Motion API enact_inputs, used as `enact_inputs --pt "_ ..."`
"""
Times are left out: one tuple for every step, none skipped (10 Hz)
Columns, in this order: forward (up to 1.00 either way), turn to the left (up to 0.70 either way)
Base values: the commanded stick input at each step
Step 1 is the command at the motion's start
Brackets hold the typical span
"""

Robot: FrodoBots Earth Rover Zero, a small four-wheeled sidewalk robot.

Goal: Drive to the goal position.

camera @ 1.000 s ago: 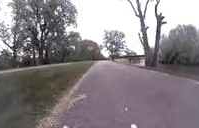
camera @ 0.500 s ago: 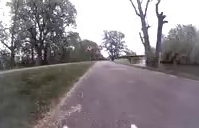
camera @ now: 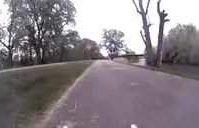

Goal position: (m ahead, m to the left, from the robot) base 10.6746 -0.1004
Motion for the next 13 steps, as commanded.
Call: enact_inputs --pt "1.00 0.00" --pt "1.00 0.00" --pt "1.00 0.00" --pt "1.00 0.00" --pt "1.00 0.34" --pt "1.00 0.13" --pt "1.00 0.00" --pt "1.00 0.00" --pt "1.00 0.00" --pt "1.00 0.00" --pt "1.00 0.00" --pt "1.00 0.00" --pt "1.00 0.00"
